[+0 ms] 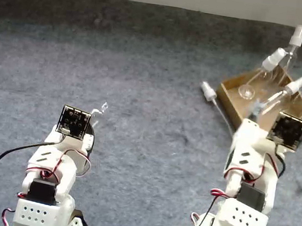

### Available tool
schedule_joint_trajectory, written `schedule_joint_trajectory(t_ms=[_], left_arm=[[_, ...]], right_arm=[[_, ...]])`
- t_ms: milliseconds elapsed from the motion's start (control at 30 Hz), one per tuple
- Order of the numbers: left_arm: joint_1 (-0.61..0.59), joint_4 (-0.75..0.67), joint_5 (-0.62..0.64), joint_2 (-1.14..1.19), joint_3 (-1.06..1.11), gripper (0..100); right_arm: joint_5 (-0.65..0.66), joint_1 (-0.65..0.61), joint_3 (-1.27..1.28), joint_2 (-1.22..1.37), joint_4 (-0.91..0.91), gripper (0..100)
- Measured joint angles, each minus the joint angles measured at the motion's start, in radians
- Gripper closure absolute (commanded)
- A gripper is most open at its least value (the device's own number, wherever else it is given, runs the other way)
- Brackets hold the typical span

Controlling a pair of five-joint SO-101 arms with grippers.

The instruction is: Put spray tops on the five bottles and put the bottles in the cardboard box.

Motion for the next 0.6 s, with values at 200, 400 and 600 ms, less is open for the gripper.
schedule_joint_trajectory(t_ms=[200,400,600], left_arm=[[0.000,0.000,0.000,0.000,0.000,98],[0.000,0.000,0.000,0.000,0.000,98],[0.000,0.000,0.000,0.000,0.000,98]], right_arm=[[0.000,0.114,0.000,0.000,0.000,74.5],[0.000,0.120,0.000,0.000,0.000,74.5],[0.000,0.063,0.000,0.000,0.000,74.5]])
